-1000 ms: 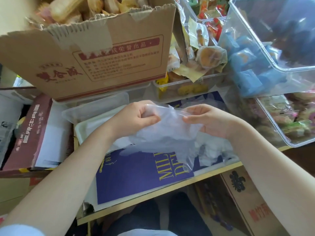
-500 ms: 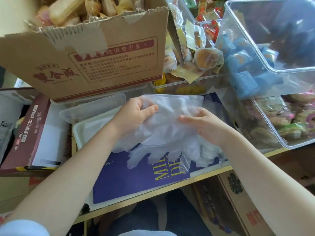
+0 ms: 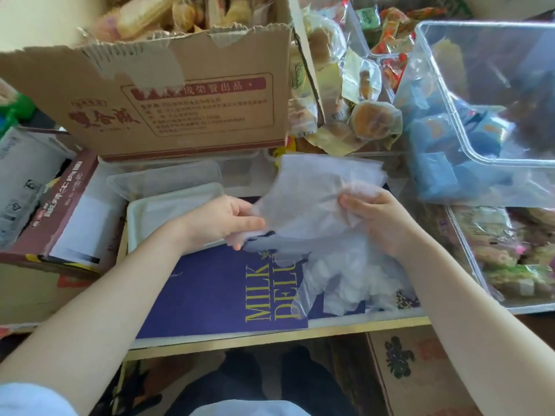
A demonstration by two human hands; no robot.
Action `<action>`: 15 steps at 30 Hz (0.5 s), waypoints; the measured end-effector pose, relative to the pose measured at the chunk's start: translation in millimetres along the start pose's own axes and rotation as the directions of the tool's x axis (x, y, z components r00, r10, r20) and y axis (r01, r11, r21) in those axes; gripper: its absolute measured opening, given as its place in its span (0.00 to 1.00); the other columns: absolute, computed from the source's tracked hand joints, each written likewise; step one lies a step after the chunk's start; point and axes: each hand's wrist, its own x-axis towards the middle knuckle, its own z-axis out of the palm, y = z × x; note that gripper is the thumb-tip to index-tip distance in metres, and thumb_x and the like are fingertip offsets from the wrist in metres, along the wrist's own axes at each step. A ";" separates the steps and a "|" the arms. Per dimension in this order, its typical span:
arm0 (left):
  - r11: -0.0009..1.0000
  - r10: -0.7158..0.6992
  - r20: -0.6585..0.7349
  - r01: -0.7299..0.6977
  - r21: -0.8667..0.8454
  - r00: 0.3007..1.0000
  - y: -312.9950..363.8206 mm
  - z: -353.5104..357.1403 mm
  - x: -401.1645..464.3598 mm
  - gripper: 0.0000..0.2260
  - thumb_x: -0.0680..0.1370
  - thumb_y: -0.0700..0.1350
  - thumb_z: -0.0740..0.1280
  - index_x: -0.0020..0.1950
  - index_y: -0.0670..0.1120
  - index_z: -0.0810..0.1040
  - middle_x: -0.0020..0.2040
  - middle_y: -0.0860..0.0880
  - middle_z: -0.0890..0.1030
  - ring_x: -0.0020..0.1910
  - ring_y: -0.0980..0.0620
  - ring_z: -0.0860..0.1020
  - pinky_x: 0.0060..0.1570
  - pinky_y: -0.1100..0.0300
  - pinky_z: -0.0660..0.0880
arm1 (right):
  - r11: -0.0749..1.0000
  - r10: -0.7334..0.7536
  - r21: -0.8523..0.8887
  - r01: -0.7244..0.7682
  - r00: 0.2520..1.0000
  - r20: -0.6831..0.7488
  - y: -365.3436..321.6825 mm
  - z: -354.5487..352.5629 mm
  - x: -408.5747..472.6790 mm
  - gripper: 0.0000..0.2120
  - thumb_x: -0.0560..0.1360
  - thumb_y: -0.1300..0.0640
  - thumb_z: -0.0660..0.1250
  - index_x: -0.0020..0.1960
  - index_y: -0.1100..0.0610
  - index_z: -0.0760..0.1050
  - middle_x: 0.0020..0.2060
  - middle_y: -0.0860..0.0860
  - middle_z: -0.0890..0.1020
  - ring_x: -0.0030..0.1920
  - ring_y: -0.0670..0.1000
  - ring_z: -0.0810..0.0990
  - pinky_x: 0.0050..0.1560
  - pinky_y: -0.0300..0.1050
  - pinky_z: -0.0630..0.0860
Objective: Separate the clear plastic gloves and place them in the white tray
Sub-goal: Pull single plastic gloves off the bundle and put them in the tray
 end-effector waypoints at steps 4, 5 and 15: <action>0.988 -0.086 -0.011 0.086 0.129 0.996 -8.8 9.5 5.1 0.04 0.76 0.46 0.68 0.50 0.50 0.80 0.47 0.57 0.82 0.45 0.62 0.78 0.49 0.67 0.71 | 0.990 0.074 -0.120 -0.073 0.997 0.001 9.3 -1.9 2.1 0.04 0.74 0.65 0.66 0.45 0.59 0.79 0.36 0.50 0.84 0.37 0.48 0.81 0.42 0.42 0.78; 0.992 -0.082 -0.029 0.084 0.089 0.996 -8.0 15.8 8.1 0.06 0.75 0.47 0.68 0.52 0.52 0.78 0.51 0.57 0.82 0.49 0.63 0.78 0.51 0.67 0.71 | 0.984 0.093 -0.152 -0.090 0.996 0.012 13.0 0.3 2.5 0.04 0.74 0.66 0.66 0.44 0.59 0.79 0.38 0.52 0.83 0.39 0.50 0.81 0.45 0.45 0.77; 0.957 -0.037 -0.512 -0.117 -0.266 0.858 -17.7 75.5 28.1 0.07 0.79 0.40 0.62 0.49 0.51 0.78 0.48 0.51 0.82 0.48 0.52 0.79 0.50 0.60 0.73 | 0.978 0.159 -0.150 -0.142 0.982 0.106 34.4 3.8 -3.2 0.05 0.76 0.64 0.65 0.42 0.58 0.76 0.29 0.48 0.77 0.30 0.44 0.73 0.33 0.34 0.69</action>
